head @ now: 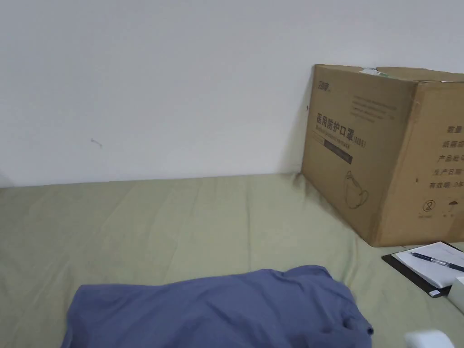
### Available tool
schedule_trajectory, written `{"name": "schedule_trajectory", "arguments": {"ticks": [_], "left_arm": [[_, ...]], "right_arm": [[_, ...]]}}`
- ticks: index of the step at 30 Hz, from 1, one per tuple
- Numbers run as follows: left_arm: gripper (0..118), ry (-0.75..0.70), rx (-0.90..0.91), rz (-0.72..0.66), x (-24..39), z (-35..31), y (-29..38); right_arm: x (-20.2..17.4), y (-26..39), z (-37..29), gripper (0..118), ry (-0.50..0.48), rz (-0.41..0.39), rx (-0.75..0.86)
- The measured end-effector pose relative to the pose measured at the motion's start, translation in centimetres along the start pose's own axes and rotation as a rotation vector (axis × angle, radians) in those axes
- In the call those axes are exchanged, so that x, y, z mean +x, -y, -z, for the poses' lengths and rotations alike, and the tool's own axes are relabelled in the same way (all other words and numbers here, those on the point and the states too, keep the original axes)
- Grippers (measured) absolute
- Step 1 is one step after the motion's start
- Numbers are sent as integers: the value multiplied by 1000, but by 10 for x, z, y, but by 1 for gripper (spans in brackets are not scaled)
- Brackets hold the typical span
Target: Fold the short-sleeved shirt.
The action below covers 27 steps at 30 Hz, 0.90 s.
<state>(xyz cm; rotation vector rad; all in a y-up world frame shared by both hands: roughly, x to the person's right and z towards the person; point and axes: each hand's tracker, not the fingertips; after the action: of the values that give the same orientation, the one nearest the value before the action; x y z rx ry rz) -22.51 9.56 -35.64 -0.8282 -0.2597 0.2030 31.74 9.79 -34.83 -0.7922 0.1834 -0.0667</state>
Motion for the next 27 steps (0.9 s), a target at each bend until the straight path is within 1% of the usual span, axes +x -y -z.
{"name": "schedule_trajectory", "arguments": {"ticks": [1, 4, 6, 7, 10, 11, 13, 15, 16, 17, 18, 19, 21, 22, 23, 24, 26, 27], "left_arm": [[1, 0, 5, -6, -2, -16, 9], [1, -27, 2, 1, -2, -52, 29], [2, -33, -28, -11, -1, -62, 35], [2, -35, -69, -32, -1, -61, 37], [2, -17, -117, -113, -11, -37, 41], [2, -24, -117, -124, -15, -25, 40], [2, -31, -121, -141, -18, 2, 35], [2, -61, -128, -183, -26, 27, 29], [2, -67, -131, -200, -22, 38, 26], [4, -74, -144, -219, -23, 46, 24], [17, -74, -150, -226, -25, 52, 23], [43, -106, -158, -218, -25, 54, 22], [113, -165, -144, -185, -29, 52, 24], [118, -172, -117, -167, -28, 43, 24], [117, -162, -55, -149, -30, 29, 23], [117, -168, -33, -144, -24, 17, 21], [117, -177, 26, -140, -20, -8, 18], [117, -172, 61, -136, -17, -20, 18]], "right_arm": [[-1, 9, -19, 6, 1, 0, 6], [0, 28, -62, 6, -2, 46, 22], [1, 38, -77, 6, 14, 44, 5], [2, 41, -77, 6, 31, 42, -31], [9, 46, -55, 6, 28, 87, -78], [14, 47, -39, 6, 38, 126, -90], [23, 45, -7, 6, 40, 177, -104], [33, 42, 25, 6, 86, 221, -150], [38, 40, 39, 6, 93, 255, -178], [41, 39, 51, 7, 97, 274, -215], [42, 38, 58, 17, 104, 288, -236], [45, 38, 61, 38, 98, 268, -235], [47, 37, 57, 116, 120, 264, -236], [49, 36, 49, 115, 126, 271, -227], [51, 33, 35, 109, 118, 289, -129], [52, 31, 27, 107, 114, 303, -96], [52, 25, 4, 110, 132, 329, -52], [51, 23, -22, 111, 128, 329, -10]]}}
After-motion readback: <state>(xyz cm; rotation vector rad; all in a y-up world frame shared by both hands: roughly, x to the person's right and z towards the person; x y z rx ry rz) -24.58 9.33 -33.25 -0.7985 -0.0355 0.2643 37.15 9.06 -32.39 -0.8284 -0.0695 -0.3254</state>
